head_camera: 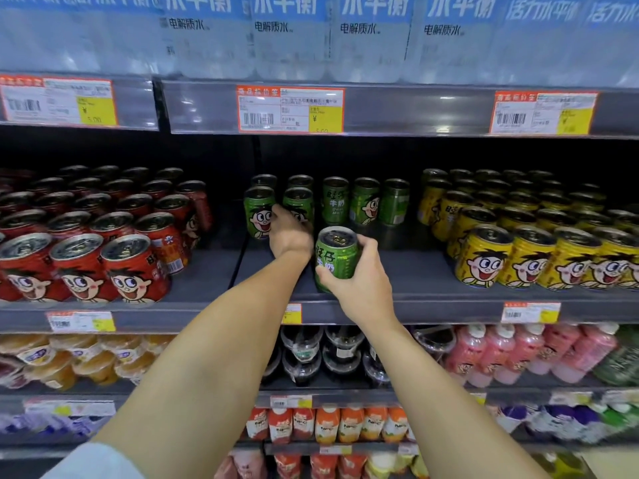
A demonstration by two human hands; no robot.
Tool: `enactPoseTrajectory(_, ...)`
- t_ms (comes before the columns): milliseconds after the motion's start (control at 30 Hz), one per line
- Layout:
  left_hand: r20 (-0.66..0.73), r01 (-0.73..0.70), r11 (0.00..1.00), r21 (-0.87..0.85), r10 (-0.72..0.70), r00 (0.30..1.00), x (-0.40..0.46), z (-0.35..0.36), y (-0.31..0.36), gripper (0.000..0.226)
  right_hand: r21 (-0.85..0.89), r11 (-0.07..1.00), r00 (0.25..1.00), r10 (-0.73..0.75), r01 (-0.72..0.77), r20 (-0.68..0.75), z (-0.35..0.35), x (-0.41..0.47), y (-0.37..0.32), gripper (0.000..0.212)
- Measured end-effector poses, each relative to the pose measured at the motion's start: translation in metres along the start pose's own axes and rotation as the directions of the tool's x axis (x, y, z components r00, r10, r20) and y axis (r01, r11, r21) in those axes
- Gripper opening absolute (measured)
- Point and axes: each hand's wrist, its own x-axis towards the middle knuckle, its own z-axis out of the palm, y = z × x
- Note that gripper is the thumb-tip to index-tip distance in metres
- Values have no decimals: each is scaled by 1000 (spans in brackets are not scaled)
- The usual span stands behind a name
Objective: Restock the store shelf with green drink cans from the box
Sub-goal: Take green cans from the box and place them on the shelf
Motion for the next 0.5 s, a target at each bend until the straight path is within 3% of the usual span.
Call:
enactPoseTrajectory(367, 42, 28, 1000, 6, -28, 999, 8, 0, 3, 53, -2, 1000, 1000, 16, -16, -2, 1, -2, -1, 69)
enactPoseTrajectory(500, 145, 30, 999, 23, -33, 989, 4, -4, 2, 62, -3, 1000, 1000, 25, -25, 4, 1, -2, -2, 69)
